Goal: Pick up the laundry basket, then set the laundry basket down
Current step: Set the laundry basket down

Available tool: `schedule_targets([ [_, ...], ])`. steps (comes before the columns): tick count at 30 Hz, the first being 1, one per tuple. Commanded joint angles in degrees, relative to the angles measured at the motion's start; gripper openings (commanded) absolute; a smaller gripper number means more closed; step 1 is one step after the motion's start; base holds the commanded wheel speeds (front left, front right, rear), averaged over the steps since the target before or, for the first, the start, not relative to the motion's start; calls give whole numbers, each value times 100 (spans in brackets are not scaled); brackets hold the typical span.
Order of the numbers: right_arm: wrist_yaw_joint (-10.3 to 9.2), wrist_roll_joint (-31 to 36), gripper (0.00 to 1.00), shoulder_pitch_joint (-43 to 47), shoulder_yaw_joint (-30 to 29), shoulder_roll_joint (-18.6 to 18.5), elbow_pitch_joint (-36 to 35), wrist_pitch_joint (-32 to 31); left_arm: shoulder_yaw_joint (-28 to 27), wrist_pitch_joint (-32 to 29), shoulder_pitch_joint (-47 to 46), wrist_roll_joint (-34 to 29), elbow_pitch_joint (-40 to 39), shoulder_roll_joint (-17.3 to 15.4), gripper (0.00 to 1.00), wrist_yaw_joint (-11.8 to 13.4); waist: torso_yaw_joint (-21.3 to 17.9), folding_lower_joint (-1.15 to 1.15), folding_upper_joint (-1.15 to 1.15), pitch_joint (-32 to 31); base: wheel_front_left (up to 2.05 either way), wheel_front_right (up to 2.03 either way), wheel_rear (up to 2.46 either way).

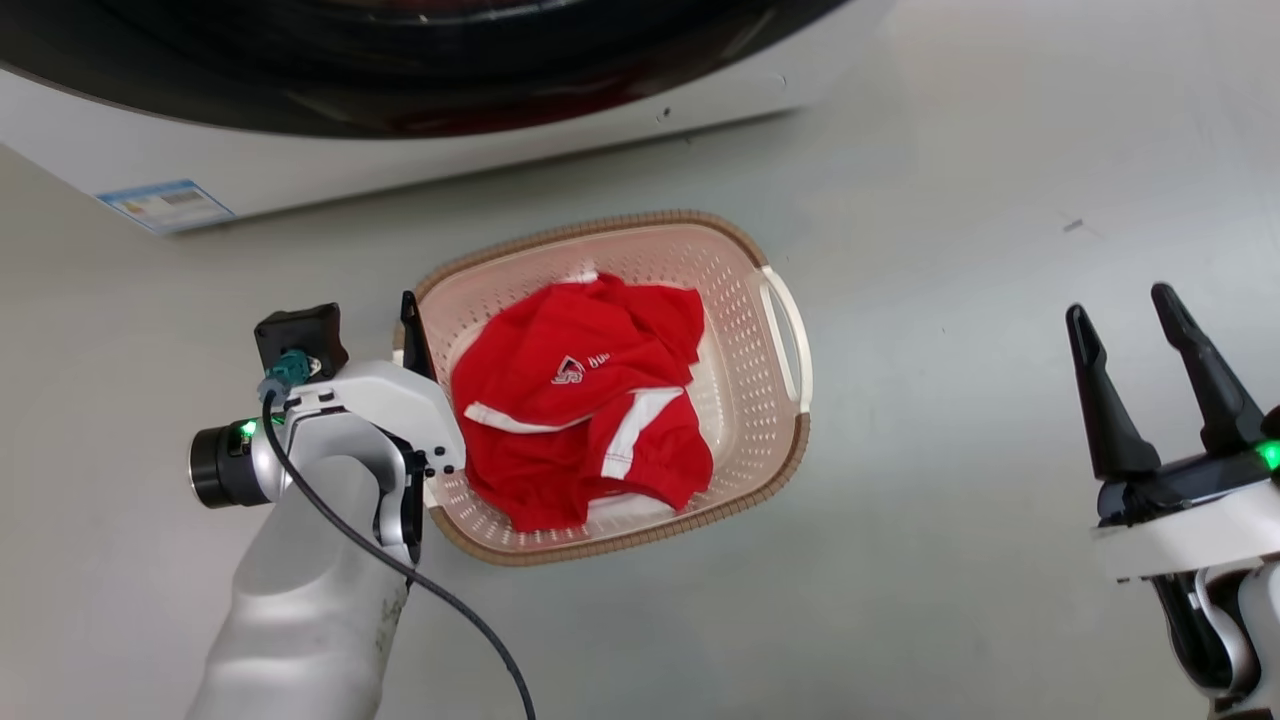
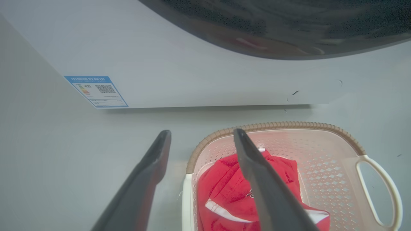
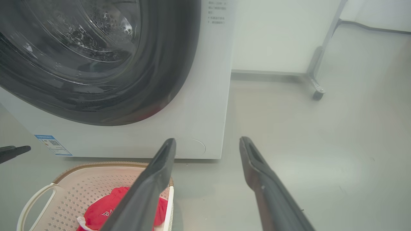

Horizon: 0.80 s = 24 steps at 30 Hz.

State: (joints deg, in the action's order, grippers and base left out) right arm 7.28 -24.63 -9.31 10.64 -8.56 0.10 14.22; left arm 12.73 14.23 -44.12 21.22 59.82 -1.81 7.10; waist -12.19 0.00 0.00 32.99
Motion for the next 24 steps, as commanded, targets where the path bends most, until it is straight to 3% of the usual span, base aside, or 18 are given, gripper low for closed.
schedule_targets([
  [1, 21, 69, 100, 175, 48, -182, -52, 78, -100, 76, 268, -50, -272, -109, 100, -24, 214, 0, 0, -383, 0, 0, 0],
  [11, 21, 283, 100, 727, -81, -209, 96, 78, -505, 76, 1708, -294, -2041, -123, 100, -239, 633, 0, 0, -1692, 0, 0, 0],
  [24, 21, 592, 100, 1397, -160, -152, 330, 78, -836, 76, 3649, -541, -3552, -212, 100, -654, 1023, 0, 0, -3074, 0, 0, 0],
])
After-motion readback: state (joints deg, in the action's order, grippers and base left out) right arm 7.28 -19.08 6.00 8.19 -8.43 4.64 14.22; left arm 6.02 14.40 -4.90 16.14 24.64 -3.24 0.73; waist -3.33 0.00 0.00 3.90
